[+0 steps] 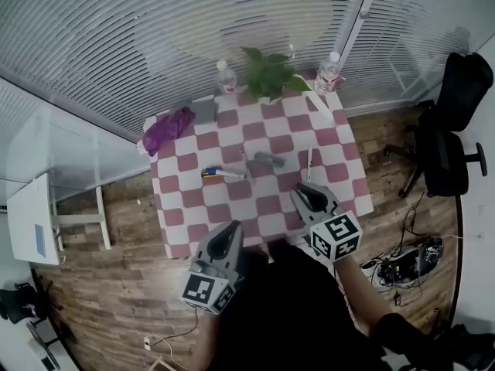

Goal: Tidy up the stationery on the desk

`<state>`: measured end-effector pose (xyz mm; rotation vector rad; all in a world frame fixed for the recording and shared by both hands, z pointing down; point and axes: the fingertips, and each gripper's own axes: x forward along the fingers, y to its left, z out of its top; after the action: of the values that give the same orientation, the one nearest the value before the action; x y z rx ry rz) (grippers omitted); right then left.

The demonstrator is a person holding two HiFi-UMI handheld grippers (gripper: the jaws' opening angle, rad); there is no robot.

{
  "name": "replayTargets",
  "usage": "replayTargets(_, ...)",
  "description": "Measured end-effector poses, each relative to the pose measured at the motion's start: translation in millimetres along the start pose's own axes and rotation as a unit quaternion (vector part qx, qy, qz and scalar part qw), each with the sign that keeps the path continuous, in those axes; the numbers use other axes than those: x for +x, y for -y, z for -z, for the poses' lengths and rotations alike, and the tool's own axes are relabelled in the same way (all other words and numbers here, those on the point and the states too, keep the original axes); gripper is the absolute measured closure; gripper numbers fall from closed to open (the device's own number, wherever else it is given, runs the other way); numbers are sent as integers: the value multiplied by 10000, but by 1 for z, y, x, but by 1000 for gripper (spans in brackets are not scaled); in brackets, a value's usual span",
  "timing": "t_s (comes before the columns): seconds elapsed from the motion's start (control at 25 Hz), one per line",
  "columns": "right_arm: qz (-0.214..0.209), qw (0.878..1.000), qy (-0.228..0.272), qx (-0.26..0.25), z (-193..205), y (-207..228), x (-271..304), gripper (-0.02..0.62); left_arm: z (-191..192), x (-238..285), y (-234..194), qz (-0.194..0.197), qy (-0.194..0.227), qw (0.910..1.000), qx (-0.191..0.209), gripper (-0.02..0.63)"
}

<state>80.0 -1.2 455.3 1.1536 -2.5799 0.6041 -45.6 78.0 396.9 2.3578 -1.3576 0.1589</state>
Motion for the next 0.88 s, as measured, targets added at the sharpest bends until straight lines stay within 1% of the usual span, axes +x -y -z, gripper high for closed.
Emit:
replayTargets(0.08, 107, 9998, -151, -7, 8, 14, 4, 538, 5, 4, 0, -40, -28, 10000, -65, 565)
replayTargets(0.16, 310, 9991, -292, -27, 18, 29, 8, 538, 10, 6, -2, -53, -57, 9999, -108, 565)
replayTargets(0.2, 421, 9984, -370, -8, 25, 35, 11, 528, 12, 6, -4, -60, -92, 9999, -127, 565)
replayTargets(0.32, 733, 9953, -614, 171, 45, 54, 18, 506, 15, 8, -9, -60, -184, 9997, -167, 565)
replayTargets(0.4, 975, 9922, -719, 276, 57, 68, 24, 496, 12, 8, -12, -31, -209, 9997, -94, 565)
replayTargets(0.52, 1347, 9860, -931, 326, 75, 90, 31, 482, 5, 6, -15, -39, -224, 9997, 48, 565)
replayTargets(0.6, 1539, 9803, -1193, 326, 89, 105, 37, 479, 0, 5, -20, -82, -226, 9997, 60, 565)
replayTargets(0.68, 1696, 9748, -1423, 288, 104, 119, 43, 460, -3, 3, -24, -116, -229, 9996, 91, 565)
replayTargets(0.76, 1825, 9697, -1607, 233, 119, 131, 49, 460, -5, 2, -27, -164, -241, 9995, 126, 565)
replayTargets(0.88, 1981, 9627, -1815, 305, 143, 140, 58, 460, -4, -3, -33, -266, -284, 9991, 149, 565)
